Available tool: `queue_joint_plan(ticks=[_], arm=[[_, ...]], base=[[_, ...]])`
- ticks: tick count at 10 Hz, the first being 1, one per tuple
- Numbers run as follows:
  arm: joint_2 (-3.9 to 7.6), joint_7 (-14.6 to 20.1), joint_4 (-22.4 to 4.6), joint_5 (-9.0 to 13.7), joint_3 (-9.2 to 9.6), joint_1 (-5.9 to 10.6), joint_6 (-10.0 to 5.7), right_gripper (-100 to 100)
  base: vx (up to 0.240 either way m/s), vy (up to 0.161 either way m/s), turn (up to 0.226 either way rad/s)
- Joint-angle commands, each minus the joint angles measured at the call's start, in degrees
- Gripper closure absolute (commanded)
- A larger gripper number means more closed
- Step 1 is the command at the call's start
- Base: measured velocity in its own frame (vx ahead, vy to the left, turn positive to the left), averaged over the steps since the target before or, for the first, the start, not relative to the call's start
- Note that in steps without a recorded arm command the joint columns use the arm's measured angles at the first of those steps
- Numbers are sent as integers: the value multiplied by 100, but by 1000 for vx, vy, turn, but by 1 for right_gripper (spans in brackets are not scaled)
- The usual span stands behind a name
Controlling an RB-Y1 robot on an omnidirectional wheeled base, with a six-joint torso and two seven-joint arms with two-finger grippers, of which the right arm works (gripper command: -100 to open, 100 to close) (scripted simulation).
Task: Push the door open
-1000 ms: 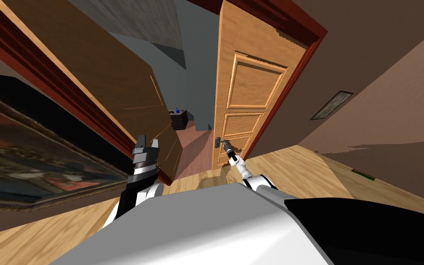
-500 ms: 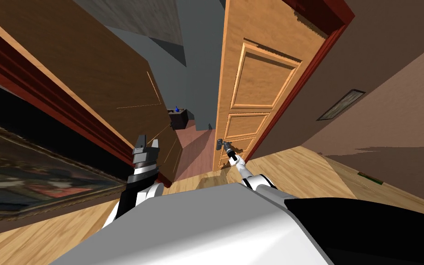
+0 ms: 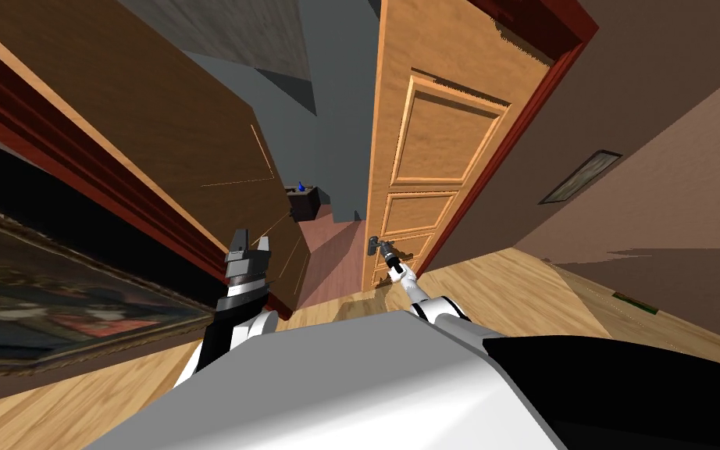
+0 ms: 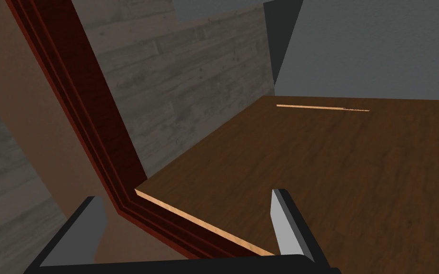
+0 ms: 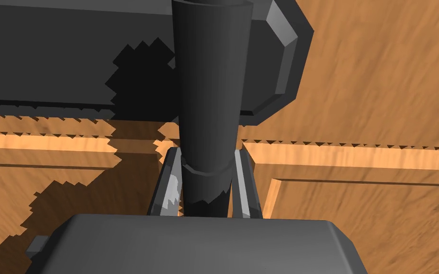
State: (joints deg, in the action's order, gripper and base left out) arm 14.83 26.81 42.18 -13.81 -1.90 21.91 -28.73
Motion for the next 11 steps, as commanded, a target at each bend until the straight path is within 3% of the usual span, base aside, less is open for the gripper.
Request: queue_joint_plan(ticks=[1,11], arm=[[25,-34,13,30,-68,12,7,100],[112,-430,-116,294,-691,-36,72,100]], base=[[172,60,-55],[193,87,-48]])
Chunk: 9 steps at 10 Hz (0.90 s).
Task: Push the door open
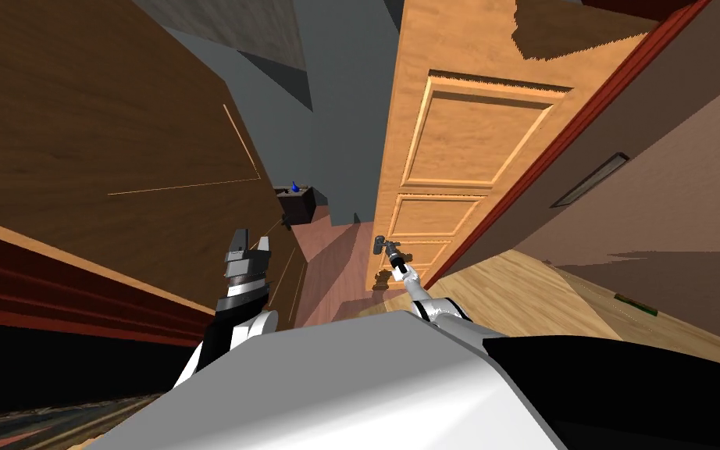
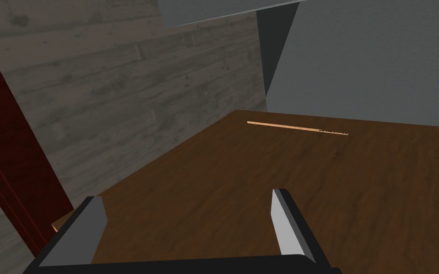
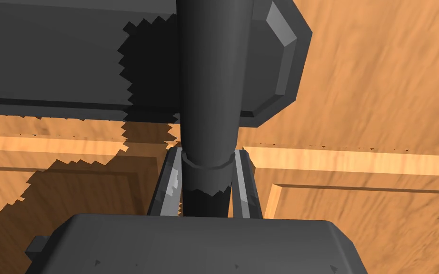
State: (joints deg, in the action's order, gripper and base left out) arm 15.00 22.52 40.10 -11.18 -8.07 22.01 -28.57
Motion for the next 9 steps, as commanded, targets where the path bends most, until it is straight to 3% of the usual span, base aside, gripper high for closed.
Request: queue_joint_plan(ticks=[1,9], arm=[[106,-50,76,64,-152,-52,64,100],[180,-380,-32,284,-672,-92,118,100]], base=[[194,124,-95],[166,104,-67]])
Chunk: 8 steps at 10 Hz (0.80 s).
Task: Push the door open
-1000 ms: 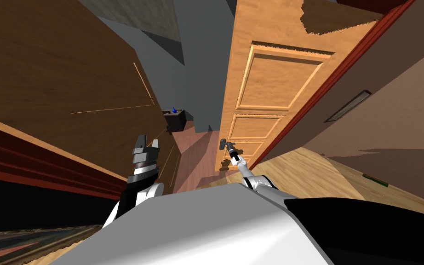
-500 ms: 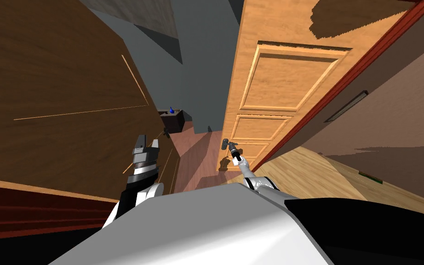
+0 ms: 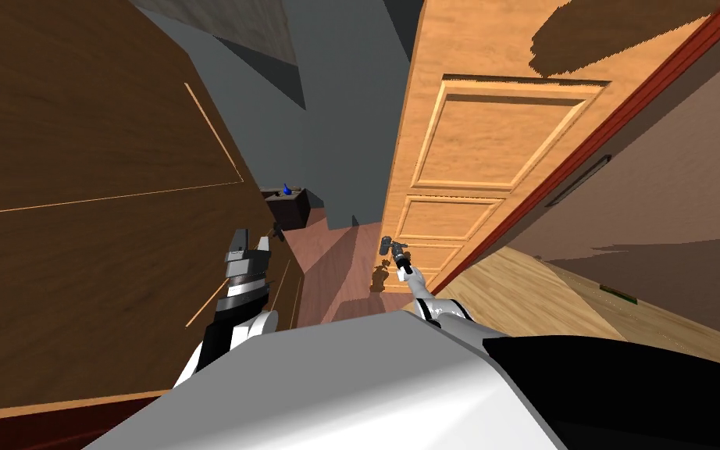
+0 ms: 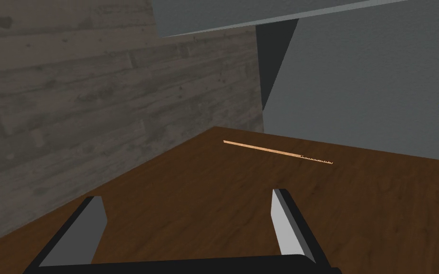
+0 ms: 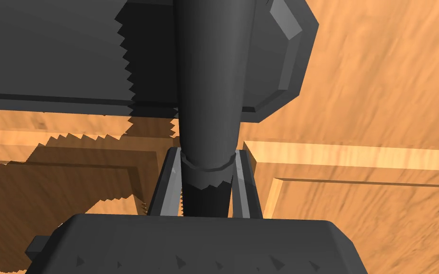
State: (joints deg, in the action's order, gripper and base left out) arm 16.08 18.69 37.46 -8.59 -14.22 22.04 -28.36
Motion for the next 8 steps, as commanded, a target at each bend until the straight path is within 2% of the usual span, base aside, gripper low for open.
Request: queue_joint_plan(ticks=[1,2,3,6,7,8], arm=[[71,3,231,25,-56,-95,98,100],[71,3,231,25,-56,-95,98,100],[89,-76,205,78,-181,-105,111,100],[107,-157,179,133,-309,-115,124,100],[107,-157,179,133,-309,-115,124,100],[118,-206,163,165,-385,-121,132,100]], base=[[115,64,-27],[44,12,12],[130,57,-43],[176,104,-69],[107,62,-26],[115,68,-32]])
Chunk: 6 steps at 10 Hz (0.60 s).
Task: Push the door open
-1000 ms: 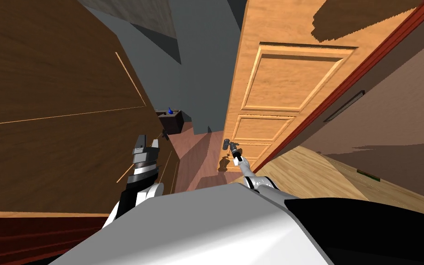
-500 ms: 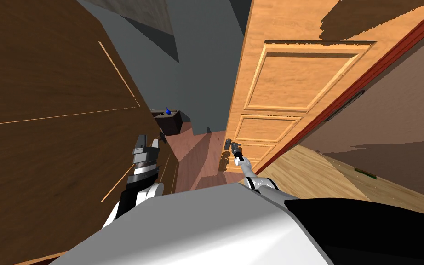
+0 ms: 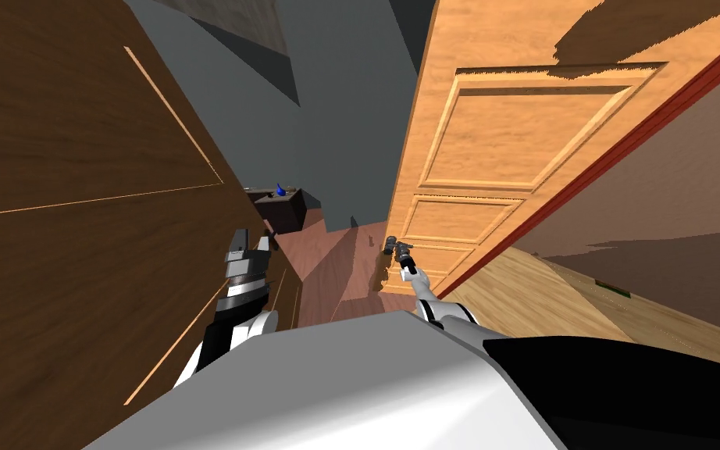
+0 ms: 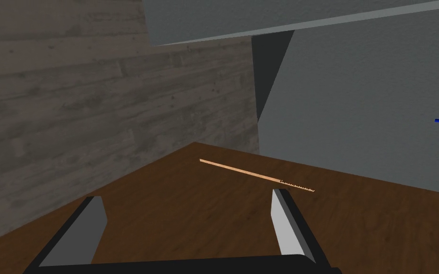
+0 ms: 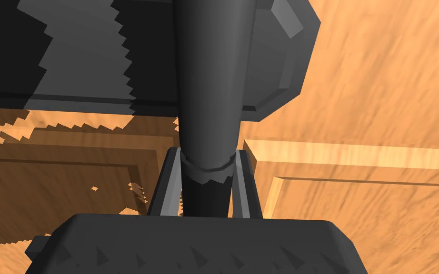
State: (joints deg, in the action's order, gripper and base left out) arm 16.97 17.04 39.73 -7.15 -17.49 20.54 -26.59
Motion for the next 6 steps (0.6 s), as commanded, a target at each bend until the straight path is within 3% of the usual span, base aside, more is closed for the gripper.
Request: queue_joint_plan(ticks=[1,3,6], arm=[[33,-61,-70,33,-89,27,-41,100],[22,-69,-120,32,-91,24,-36,100],[78,-140,-150,89,-258,-1,-50,100]], base=[[149,65,-45],[121,54,-37],[169,27,-46]])
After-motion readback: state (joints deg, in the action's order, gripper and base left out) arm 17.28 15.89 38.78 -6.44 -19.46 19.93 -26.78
